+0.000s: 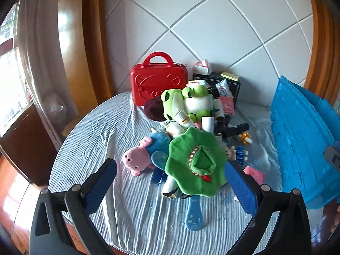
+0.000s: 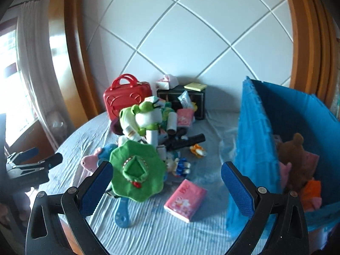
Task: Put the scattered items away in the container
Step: 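Move both grippers back toward the remaining pile, then grasp the green plush with the left gripper while the right grasps the pink tissue pack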
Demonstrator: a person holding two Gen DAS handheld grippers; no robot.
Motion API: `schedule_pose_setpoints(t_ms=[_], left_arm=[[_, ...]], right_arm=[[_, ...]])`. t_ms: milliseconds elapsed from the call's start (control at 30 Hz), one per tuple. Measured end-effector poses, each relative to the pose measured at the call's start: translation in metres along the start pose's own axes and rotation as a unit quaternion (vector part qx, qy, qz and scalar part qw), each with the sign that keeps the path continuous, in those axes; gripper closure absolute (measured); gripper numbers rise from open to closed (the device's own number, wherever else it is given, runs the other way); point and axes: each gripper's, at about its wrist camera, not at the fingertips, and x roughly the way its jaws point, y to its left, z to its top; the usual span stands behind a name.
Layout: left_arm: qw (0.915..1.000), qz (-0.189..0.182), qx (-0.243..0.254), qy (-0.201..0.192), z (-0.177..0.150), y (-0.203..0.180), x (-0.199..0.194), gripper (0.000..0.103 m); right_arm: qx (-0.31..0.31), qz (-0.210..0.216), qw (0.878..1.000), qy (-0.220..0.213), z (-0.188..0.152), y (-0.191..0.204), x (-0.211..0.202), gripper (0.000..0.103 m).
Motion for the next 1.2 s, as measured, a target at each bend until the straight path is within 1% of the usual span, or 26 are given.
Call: schedule_pose_setpoints(t_ms=[100,167,233,267,333,467,633,733,867,967,1033,1100,1133,1200], left_arm=[[0.9999,0.005,-0.001,0.011,-0.012,0.005,0.024,0.0],[0.9993,0.01,-0.005,0.037,-0.023,0.005,0.045,0.0],[0.9979,0.011,-0.013,0.063,-0.031,0.006,0.066,0.0],[0.9969,0.015,-0.016,0.076,-0.035,0.004,0.077,0.0],[0.9949,0.022,-0.018,0.096,-0.043,0.001,0.097,0.0],[0.9898,0.032,-0.001,0.139,-0.053,-0.011,0.136,0.0],[0.9874,0.038,0.036,0.15,-0.048,-0.026,0.179,0.0],[0.9869,0.026,0.056,0.149,-0.039,-0.037,0.204,0.0],[0.9843,0.028,0.083,0.153,-0.033,-0.049,0.241,0.0],[0.9779,0.018,0.096,0.185,-0.04,-0.058,0.277,0.0],[0.9718,0.023,0.11,0.207,-0.05,-0.062,0.297,0.0],[0.9753,0.035,0.132,0.174,-0.057,-0.068,0.297,0.0],[0.9755,0.034,0.141,0.166,-0.06,-0.071,0.297,0.0],[0.9746,0.041,0.147,0.164,-0.063,-0.074,0.299,0.0]], right_arm=[[0.007,0.025,1.0,0.014,-0.011,0.001,0.033,0.0],[0.014,0.046,0.998,0.042,-0.02,-0.003,0.062,0.0],[0.018,0.051,0.996,0.066,-0.032,-0.007,0.089,0.0],[0.018,0.051,0.995,0.079,-0.038,-0.01,0.1,0.0],[0.019,0.038,0.993,0.11,-0.052,-0.014,0.123,0.0],[0.032,0.011,0.983,0.178,-0.08,-0.026,0.158,0.0],[0.058,-0.03,0.971,0.23,-0.107,-0.041,0.191,0.0],[0.079,-0.057,0.964,0.246,-0.117,-0.049,0.204,0.0],[0.106,-0.082,0.956,0.262,-0.126,-0.056,0.227,0.0],[0.118,-0.097,0.951,0.268,-0.13,-0.059,0.242,0.0],[0.13,-0.102,0.946,0.277,-0.136,-0.062,0.253,0.0],[0.141,-0.104,0.941,0.288,-0.144,-0.064,0.261,0.0],[0.146,-0.104,0.939,0.294,-0.148,-0.064,0.264,0.0],[0.161,-0.098,0.935,0.3,-0.156,-0.066,0.268,0.0]])
